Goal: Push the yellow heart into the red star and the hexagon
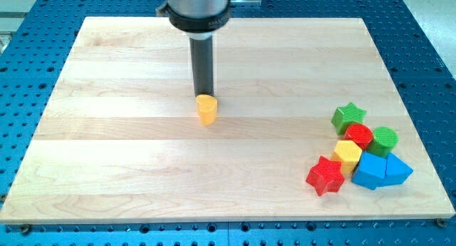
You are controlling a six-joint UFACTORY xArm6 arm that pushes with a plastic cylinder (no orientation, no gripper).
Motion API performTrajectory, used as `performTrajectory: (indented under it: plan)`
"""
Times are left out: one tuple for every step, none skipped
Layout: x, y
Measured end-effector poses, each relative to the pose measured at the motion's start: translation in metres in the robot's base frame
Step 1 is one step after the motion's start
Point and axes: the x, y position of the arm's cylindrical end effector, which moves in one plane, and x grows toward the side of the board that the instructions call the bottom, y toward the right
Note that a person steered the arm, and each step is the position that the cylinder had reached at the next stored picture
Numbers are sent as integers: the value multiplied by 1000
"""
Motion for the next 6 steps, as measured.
performTrajectory:
  plan:
    - [26, -13]
    - [81, 64]
    - [75, 85]
    - [81, 43]
    - [121, 68]
    - [143, 133]
